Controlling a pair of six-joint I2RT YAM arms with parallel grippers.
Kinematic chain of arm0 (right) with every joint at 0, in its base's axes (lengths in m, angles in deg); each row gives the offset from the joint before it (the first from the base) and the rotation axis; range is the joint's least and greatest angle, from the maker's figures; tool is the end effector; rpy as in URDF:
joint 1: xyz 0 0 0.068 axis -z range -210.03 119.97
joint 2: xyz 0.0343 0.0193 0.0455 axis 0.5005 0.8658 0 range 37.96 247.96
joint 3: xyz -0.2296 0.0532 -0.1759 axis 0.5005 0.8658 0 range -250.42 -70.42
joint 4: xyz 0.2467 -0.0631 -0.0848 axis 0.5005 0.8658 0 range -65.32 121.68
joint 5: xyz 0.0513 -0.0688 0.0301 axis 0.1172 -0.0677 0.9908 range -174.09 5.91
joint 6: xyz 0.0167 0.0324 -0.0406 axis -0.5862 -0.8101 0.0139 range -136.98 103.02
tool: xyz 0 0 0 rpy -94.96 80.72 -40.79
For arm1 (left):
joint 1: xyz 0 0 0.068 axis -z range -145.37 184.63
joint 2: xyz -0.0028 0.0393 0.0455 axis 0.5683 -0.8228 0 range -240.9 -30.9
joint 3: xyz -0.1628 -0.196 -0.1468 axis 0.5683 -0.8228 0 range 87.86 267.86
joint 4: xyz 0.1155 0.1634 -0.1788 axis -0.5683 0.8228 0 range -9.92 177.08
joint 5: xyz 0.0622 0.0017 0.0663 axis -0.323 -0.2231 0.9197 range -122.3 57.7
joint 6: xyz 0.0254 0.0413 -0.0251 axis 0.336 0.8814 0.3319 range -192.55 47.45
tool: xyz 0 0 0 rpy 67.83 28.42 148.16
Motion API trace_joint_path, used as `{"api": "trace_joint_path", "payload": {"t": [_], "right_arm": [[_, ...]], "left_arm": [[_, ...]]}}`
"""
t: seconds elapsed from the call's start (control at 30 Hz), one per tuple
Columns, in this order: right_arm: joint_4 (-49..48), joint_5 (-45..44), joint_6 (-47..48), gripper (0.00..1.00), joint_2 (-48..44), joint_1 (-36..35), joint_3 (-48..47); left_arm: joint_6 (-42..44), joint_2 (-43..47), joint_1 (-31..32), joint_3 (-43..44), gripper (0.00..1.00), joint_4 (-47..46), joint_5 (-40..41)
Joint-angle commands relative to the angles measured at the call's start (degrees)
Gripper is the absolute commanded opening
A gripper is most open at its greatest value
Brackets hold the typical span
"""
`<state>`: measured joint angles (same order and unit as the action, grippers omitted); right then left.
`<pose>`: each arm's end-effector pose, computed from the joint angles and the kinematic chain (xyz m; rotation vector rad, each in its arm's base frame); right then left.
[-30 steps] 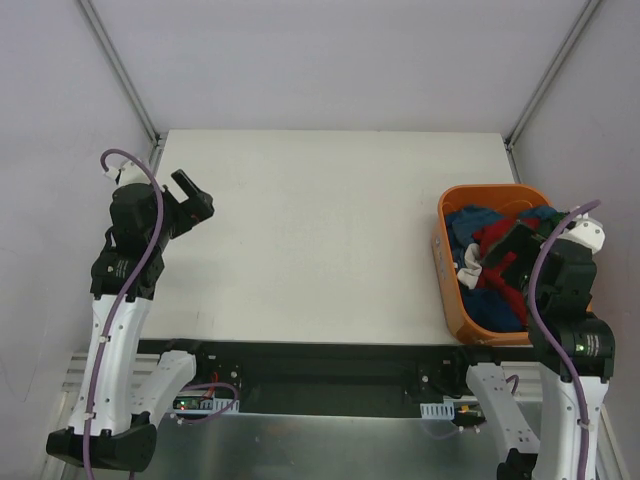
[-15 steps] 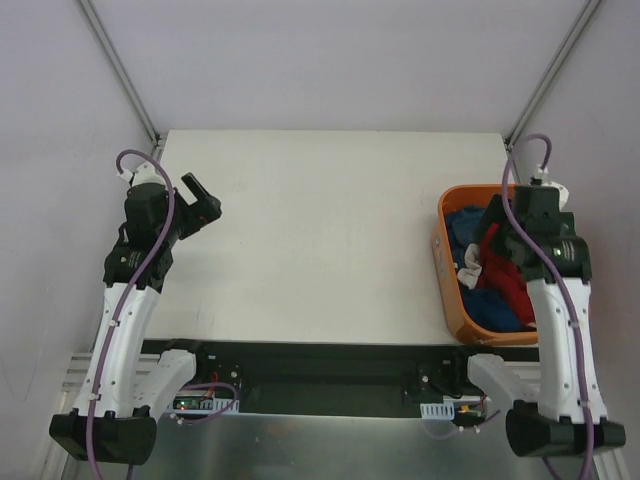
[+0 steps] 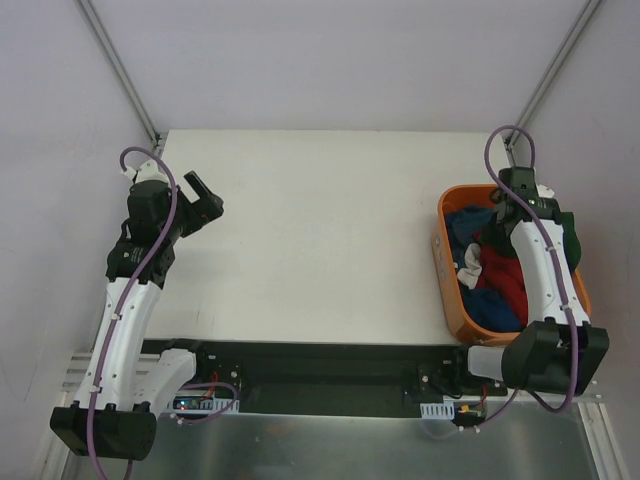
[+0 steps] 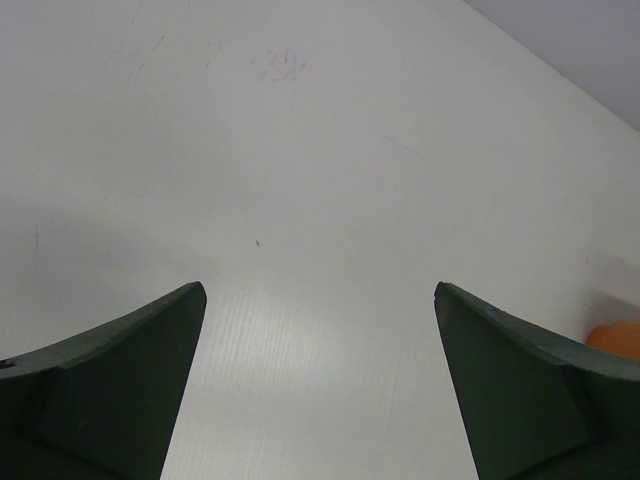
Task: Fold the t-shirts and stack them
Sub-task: Grab the tshirt from the pile
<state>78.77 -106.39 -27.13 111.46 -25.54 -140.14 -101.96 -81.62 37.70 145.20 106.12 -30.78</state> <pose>0.2501 -0.0336 0.3395 0.4642 2.4885 -0.4618 0.1868 -0.0090 0.3868 -0.4564 1.8710 -0.3567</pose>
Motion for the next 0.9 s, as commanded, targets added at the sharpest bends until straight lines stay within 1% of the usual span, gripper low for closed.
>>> {"api": "trace_joint_path", "payload": {"t": [0.0,0.03,0.07,0.2,0.27,0.3,0.33,0.4,0.47,0.53,0.57,0.73,0.83,0.87], "right_arm": [[-2.3,-1.5,-2.6,0.32,-1.5,1.7,1.9],[-2.9,-1.3,-2.7,0.22,-2.1,2.1,2.3],[-4.2,-0.7,-2.6,0.01,-3.9,2.1,2.6],[-5.9,1.1,-1.9,0.01,-8.4,2.1,2.3],[-6.0,2.6,-0.6,0.01,-10.7,2.1,-0.9],[-6.0,3.2,0.0,0.01,-11.3,2.1,-2.3],[-6.0,4.1,1.3,0.01,-11.9,2.1,-6.0],[-7.1,7.5,2.9,0.01,-13.2,2.1,-9.9],[-8.2,11.4,4.3,0.01,-13.6,2.1,-15.8],[-9.0,13.5,5.0,0.01,-13.6,2.1,-19.5],[-9.8,15.0,5.8,0.01,-13.3,2.1,-23.4],[-12.5,16.7,5.9,0.01,-12.1,2.1,-32.1],[-16.5,20.7,4.6,0.01,-11.4,2.1,-36.0],[-20.0,25.1,3.9,0.01,-11.0,2.1,-36.7]], "left_arm": [[0.0,-0.3,0.6,0.1,1.00,-1.7,-0.5],[-0.1,-0.4,0.6,0.1,0.99,-1.7,-0.5],[-0.2,-0.3,0.6,0.1,0.99,-1.7,-0.6],[-0.9,-0.3,0.6,0.1,1.00,-1.7,-1.4],[-1.0,-0.4,0.6,0.3,0.99,-1.6,-1.4],[-1.0,-0.4,0.6,0.4,0.99,-1.6,-2.8],[-1.1,-0.5,0.6,0.5,0.99,-1.7,-3.0],[-1.3,-0.3,0.6,0.3,0.99,-1.7,-3.3],[-1.5,-0.1,0.6,0.1,0.99,-1.7,-3.4],[-1.6,0.1,0.6,0.2,0.99,-1.7,-3.5],[-1.6,0.4,0.6,0.3,0.99,-1.6,-3.5],[-1.6,1.2,0.6,0.3,0.99,-1.6,-3.9],[-1.6,1.9,0.6,0.3,0.99,-1.7,-3.8],[-1.8,2.4,0.6,0.3,0.99,-1.7,-3.8]]}}
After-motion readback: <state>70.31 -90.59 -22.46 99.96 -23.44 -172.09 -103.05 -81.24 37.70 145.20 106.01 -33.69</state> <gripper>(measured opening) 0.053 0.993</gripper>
